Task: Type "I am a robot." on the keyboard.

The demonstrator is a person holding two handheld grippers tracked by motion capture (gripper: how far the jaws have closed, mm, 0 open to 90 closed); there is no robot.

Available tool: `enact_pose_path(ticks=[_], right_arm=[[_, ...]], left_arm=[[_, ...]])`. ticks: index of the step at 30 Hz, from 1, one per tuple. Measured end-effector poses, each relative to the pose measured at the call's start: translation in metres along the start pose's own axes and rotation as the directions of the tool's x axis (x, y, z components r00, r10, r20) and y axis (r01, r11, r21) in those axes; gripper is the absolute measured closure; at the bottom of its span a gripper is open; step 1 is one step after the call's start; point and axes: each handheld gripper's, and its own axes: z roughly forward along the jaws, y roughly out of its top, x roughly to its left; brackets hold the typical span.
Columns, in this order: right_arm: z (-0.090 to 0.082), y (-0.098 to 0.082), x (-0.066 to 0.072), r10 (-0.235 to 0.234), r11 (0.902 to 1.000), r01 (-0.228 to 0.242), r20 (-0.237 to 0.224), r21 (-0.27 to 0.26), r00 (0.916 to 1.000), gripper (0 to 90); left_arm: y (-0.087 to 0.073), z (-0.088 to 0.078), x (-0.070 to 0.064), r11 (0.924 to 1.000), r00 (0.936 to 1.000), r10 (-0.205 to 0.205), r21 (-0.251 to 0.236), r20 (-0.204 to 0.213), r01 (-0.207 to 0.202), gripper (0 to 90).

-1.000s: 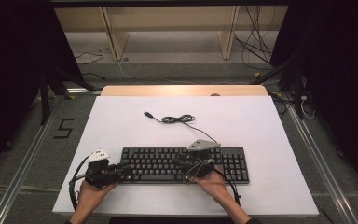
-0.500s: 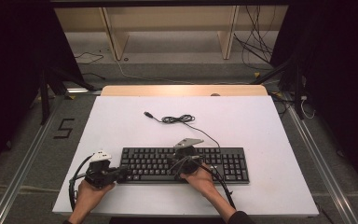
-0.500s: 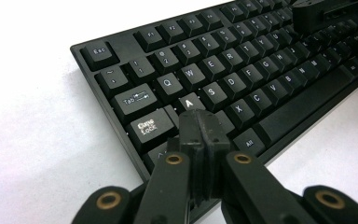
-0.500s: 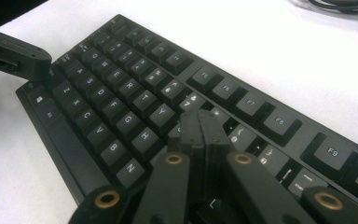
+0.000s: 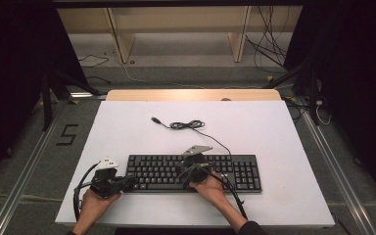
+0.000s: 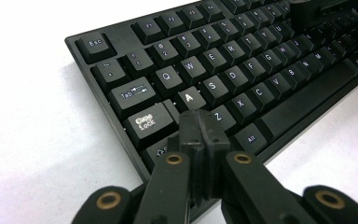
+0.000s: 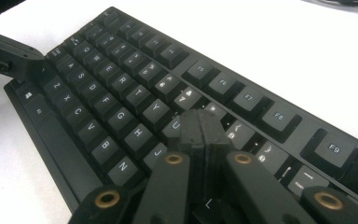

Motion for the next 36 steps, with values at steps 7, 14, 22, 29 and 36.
enact_pose_path(ticks=[7, 14, 22, 29, 36], right_arm=[[0.002, -0.002, 0.0, -0.009, 1.0, 0.009, 0.008, 0.001, 0.9999, 90.0], [0.002, -0.002, 0.0, -0.007, 1.0, 0.007, 0.008, -0.003, 0.9999, 90.0], [0.001, -0.002, -0.001, 0.006, 1.0, -0.006, 0.001, -0.003, 1.0, 90.0], [-0.005, 0.0, -0.002, 0.019, 0.9991, -0.02, -0.027, -0.038, 0.9995, 81.0], [-0.011, 0.002, -0.003, 0.025, 0.9972, -0.028, -0.051, -0.069, 0.9984, 70.4]], left_arm=[[-0.001, 0.001, 0.002, 0.9997, 0.9998, -0.02, 0.016, -0.001, 0.02, 89.0], [-0.001, 0.001, 0.002, 0.9996, 0.9997, -0.026, 0.015, -0.002, 0.026, 89.0], [0.001, -0.001, 0.001, 0.9996, 0.9997, -0.023, -0.013, 0.005, 0.023, 86.8], [0.003, -0.007, 0.0, 0.9962, 0.9993, -0.022, -0.084, 0.029, 0.025, 80.0], [0.004, -0.01, -0.001, 0.9917, 0.9983, -0.025, -0.125, 0.052, 0.031, 69.4]])
